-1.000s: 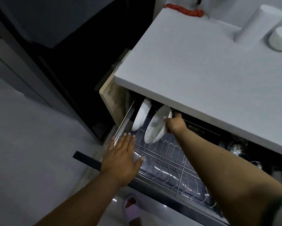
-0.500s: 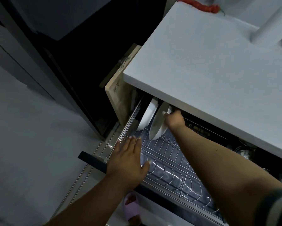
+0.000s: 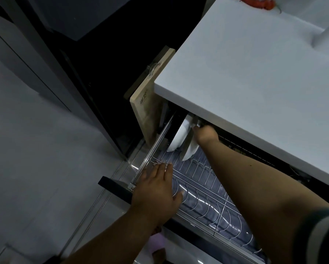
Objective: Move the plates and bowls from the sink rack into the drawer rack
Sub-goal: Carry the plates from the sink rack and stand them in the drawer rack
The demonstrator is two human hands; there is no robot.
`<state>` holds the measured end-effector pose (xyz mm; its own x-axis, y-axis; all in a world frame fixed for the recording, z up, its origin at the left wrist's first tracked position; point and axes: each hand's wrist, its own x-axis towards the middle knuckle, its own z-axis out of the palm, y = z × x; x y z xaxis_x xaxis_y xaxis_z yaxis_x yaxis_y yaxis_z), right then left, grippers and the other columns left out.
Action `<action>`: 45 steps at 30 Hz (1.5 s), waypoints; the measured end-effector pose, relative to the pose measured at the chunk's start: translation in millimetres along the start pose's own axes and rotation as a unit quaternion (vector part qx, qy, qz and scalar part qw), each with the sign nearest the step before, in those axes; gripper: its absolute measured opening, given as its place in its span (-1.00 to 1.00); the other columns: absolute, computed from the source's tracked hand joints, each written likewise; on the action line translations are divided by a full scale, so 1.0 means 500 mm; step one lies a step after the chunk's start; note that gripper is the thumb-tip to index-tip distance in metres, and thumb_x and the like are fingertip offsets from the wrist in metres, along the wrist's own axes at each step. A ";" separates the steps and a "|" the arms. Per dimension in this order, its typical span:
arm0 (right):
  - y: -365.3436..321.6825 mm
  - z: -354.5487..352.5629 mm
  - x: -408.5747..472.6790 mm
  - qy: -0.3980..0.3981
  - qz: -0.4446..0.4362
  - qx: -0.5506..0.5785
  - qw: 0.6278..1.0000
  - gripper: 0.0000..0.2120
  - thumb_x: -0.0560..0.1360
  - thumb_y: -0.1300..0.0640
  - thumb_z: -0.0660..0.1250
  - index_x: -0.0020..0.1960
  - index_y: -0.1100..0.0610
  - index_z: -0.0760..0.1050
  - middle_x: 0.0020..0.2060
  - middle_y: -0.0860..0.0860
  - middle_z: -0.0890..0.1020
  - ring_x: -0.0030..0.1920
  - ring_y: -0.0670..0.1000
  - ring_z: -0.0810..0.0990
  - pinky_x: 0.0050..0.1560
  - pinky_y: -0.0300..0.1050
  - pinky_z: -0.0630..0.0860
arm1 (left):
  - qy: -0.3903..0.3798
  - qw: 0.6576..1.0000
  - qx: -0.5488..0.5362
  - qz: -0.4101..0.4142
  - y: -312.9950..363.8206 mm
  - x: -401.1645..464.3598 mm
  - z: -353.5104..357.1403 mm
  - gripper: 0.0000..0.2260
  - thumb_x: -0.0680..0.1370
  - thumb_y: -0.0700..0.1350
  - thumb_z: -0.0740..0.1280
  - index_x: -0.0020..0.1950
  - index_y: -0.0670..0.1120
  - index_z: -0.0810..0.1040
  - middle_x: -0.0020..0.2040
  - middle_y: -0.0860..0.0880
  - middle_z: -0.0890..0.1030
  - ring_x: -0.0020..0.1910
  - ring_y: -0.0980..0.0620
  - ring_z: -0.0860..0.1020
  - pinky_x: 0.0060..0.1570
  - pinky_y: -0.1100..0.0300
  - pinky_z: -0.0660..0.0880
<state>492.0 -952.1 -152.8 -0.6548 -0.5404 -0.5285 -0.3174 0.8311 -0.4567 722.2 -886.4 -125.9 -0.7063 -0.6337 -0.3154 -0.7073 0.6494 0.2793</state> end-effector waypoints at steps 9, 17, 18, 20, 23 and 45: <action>-0.011 -0.007 0.015 0.017 0.002 0.001 1.000 -0.68 0.60 0.07 0.13 0.23 0.20 0.50 0.25 0.24 0.52 0.26 0.25 0.45 0.24 0.03 0.36 | 0.012 0.999 -0.033 -0.012 0.000 0.002 0.004 -0.23 0.43 0.28 -0.13 0.54 -0.11 0.11 0.50 -0.08 0.26 0.49 -0.04 0.20 0.46 -0.03 0.08; 0.004 -0.015 0.015 0.026 0.025 0.017 0.999 -0.65 0.60 0.00 0.14 0.20 0.20 0.53 0.24 0.24 0.54 0.26 0.23 0.47 0.24 0.00 0.38 | 0.045 0.999 -0.018 -0.014 0.001 0.010 0.018 -0.35 0.42 0.23 0.10 0.37 -0.15 0.41 0.25 -0.10 0.56 0.25 -0.08 0.50 0.25 -0.06 0.42; 0.005 -0.015 0.016 0.029 0.022 0.015 0.999 -0.65 0.60 0.00 0.14 0.19 0.20 0.53 0.23 0.23 0.54 0.25 0.22 0.48 0.21 -0.02 0.38 | 0.046 0.999 -0.021 -0.015 0.001 0.012 0.015 -0.34 0.42 0.23 0.09 0.39 -0.15 0.40 0.27 -0.10 0.54 0.26 -0.08 0.49 0.27 -0.06 0.40; 0.006 -0.016 0.016 0.036 0.012 0.009 0.999 -0.66 0.60 0.00 0.14 0.18 0.19 0.54 0.21 0.22 0.55 0.23 0.22 0.49 0.16 -0.05 0.38 | 0.040 0.999 -0.023 -0.015 0.004 0.015 0.007 -0.31 0.42 0.23 0.02 0.44 -0.14 0.33 0.33 -0.10 0.49 0.32 -0.08 0.43 0.34 -0.05 0.34; 0.012 -0.014 0.014 0.041 0.019 0.011 0.999 -0.63 0.60 -0.04 0.15 0.15 0.21 0.55 0.19 0.23 0.57 0.21 0.23 0.51 0.14 -0.05 0.39 | 0.014 1.000 -0.021 -0.012 0.005 0.021 0.004 -0.26 0.42 0.25 -0.08 0.51 -0.11 0.18 0.43 -0.08 0.36 0.42 -0.06 0.29 0.42 -0.02 0.20; 0.007 -0.011 0.006 0.054 0.026 0.032 0.998 -0.61 0.60 -0.02 0.12 0.13 0.25 0.56 0.16 0.27 0.58 0.18 0.26 0.51 0.11 -0.04 0.41 | 0.042 0.999 -0.018 -0.021 0.004 0.011 0.019 -0.32 0.42 0.25 -0.05 0.46 -0.04 0.23 0.34 0.01 0.43 0.34 0.02 0.35 0.35 0.08 0.26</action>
<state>485.4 -950.1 -151.9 -0.7406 -0.4771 -0.4731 -0.2388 0.8451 -0.4784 717.2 -884.7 -135.8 -0.6753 -0.6934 -0.2512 -0.7354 0.6075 0.3001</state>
